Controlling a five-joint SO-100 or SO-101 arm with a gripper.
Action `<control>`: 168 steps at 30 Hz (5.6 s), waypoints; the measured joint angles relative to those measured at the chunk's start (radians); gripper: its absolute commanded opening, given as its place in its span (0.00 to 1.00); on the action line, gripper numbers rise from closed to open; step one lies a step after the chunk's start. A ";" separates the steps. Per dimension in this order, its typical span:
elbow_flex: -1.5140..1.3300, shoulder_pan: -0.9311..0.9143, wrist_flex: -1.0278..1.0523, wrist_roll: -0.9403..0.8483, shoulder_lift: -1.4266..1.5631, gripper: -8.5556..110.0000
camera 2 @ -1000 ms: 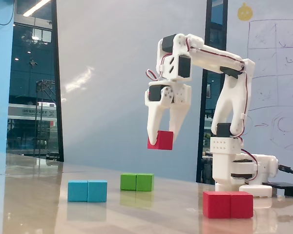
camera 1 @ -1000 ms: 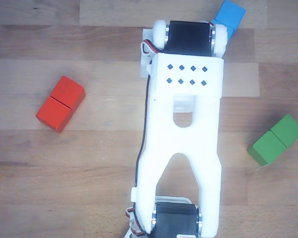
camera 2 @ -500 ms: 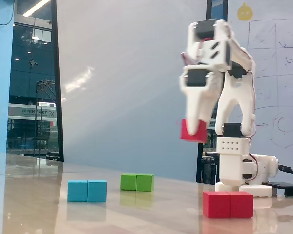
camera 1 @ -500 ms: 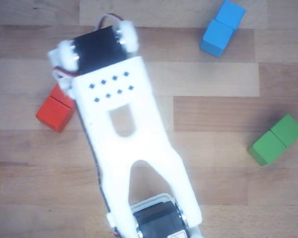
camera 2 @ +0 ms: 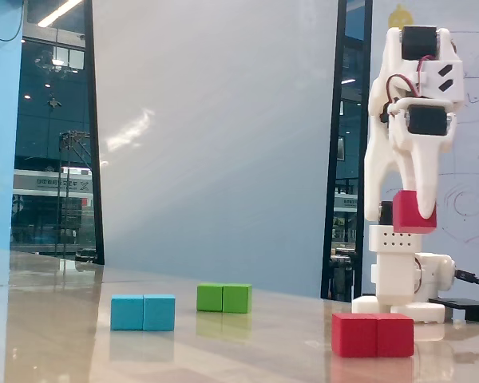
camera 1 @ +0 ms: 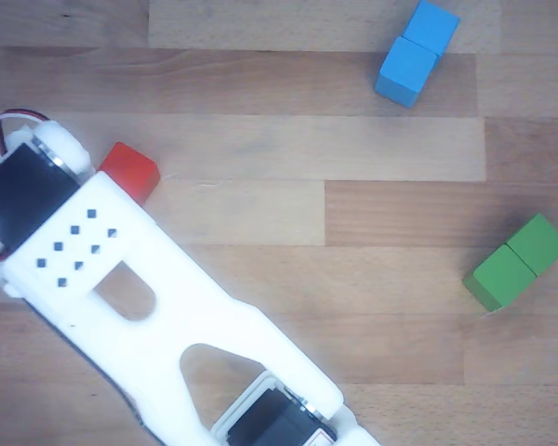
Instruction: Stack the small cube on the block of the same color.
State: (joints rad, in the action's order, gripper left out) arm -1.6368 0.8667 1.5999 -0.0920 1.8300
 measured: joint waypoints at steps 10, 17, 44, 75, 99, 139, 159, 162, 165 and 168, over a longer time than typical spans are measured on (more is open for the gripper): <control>0.000 -0.081 -0.101 0.000 -0.193 0.14; 0.000 -0.133 -0.137 0.000 -0.270 0.14; 0.006 -0.170 -0.138 0.000 -0.396 0.15; 0.006 -0.446 -0.138 0.000 -0.396 0.32; -0.213 -0.905 -0.360 0.000 -0.137 0.07; -1.374 -0.900 -0.417 0.000 1.371 0.07; -1.434 -0.900 -0.296 0.006 1.589 0.07; -1.434 -0.900 -0.296 0.006 1.589 0.07; -1.434 -0.900 -0.296 0.008 1.589 0.07; -1.434 -0.900 -0.296 0.008 1.589 0.08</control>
State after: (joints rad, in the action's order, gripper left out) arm -3.0710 -0.0337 1.3039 -0.0844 3.4192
